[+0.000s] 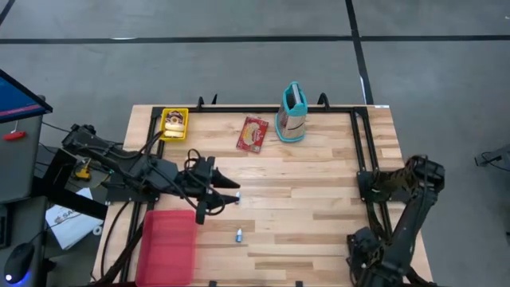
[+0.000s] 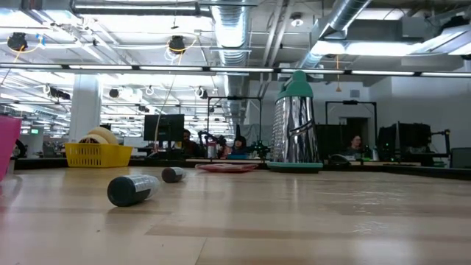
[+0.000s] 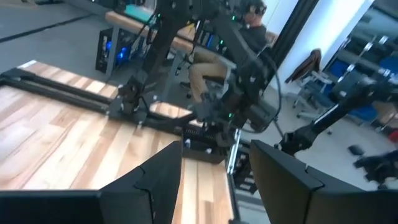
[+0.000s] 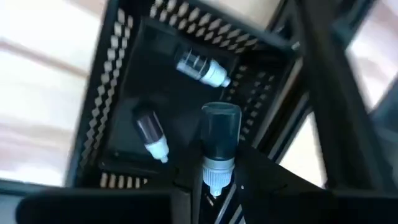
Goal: Pick & Place Food Item
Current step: Put the green food coloring bottle into the container, then put the blue food coloring bottle in the black basket
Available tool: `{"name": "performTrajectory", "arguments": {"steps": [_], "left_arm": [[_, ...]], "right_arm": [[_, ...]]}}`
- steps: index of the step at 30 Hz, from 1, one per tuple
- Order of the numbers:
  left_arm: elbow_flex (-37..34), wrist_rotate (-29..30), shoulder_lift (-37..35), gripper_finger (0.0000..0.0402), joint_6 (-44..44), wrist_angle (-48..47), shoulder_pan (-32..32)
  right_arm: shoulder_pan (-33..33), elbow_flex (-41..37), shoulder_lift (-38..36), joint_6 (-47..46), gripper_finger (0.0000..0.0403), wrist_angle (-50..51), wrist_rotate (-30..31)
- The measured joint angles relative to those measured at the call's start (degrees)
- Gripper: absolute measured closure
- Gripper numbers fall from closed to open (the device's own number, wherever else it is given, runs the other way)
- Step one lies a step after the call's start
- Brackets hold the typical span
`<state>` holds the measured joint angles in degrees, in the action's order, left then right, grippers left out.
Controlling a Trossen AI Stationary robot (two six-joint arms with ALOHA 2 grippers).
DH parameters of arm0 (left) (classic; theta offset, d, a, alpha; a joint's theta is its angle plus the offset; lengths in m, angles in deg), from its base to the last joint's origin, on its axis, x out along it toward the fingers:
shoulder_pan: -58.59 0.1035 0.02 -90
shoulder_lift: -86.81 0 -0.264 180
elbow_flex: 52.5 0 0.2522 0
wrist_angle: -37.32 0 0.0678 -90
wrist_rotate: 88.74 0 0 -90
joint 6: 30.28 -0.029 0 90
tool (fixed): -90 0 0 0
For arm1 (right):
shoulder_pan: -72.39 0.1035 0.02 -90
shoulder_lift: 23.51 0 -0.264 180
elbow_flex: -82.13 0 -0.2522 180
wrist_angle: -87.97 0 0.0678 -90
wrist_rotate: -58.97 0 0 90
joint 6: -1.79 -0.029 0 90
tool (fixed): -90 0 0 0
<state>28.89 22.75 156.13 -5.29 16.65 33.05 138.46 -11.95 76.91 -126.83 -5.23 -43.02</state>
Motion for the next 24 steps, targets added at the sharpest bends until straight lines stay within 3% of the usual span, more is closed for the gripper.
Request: {"name": "performTrajectory", "arguments": {"steps": [10, 24], "left_arm": [[0.0, 1.2, 0.1, 0.0215, 0.6, 3.3, -0.2], [0.0, 1.2, 0.1, 0.0215, 0.9, 3.5, -0.5]], "right_arm": [[2.4, -5.4, -0.3, 1.7, 0.0317, -6.9, 2.8], [1.5, -4.8, -1.2, 2.3, 0.0207, -5.8, 5.9]]}}
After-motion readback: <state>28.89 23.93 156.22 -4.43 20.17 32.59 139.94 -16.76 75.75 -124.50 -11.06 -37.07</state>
